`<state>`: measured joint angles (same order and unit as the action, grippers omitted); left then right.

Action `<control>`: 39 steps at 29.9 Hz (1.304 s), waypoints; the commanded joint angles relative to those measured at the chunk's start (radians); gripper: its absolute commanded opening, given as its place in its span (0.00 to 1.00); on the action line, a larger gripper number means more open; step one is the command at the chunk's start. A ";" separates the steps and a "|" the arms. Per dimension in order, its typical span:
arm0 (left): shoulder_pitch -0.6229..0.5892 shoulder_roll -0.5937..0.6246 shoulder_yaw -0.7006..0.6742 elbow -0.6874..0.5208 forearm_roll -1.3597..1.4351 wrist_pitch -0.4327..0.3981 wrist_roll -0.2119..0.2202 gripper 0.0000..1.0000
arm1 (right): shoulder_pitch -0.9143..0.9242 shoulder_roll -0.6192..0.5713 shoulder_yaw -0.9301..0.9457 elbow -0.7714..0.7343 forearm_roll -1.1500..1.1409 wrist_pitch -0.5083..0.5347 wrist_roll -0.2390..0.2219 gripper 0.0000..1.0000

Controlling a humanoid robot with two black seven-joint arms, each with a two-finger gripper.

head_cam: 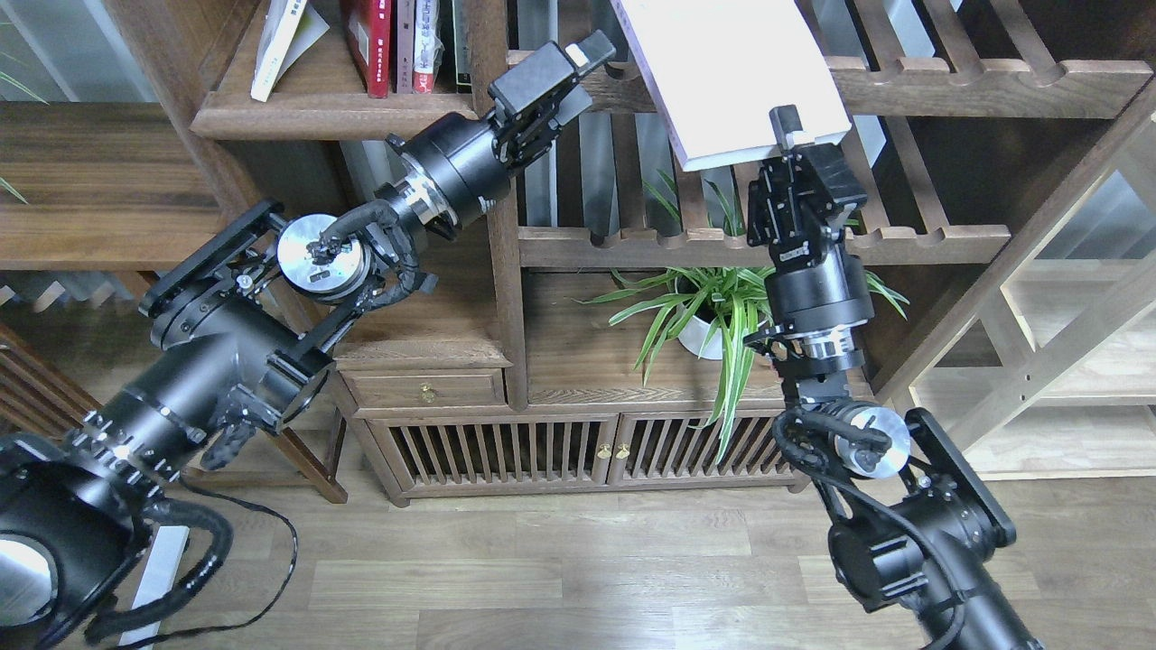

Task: Organize books on shelf
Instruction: 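Grasp the white book's top edge with the left gripper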

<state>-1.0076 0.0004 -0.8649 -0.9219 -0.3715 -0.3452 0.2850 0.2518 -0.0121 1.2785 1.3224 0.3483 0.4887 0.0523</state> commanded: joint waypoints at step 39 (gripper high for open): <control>-0.075 0.000 -0.003 0.067 -0.056 0.089 0.120 0.75 | 0.030 0.012 -0.102 0.001 -0.023 0.000 -0.002 0.02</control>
<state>-1.0693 0.0000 -0.8670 -0.8628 -0.4220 -0.2617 0.4037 0.2817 0.0000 1.1765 1.3237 0.3268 0.4887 0.0508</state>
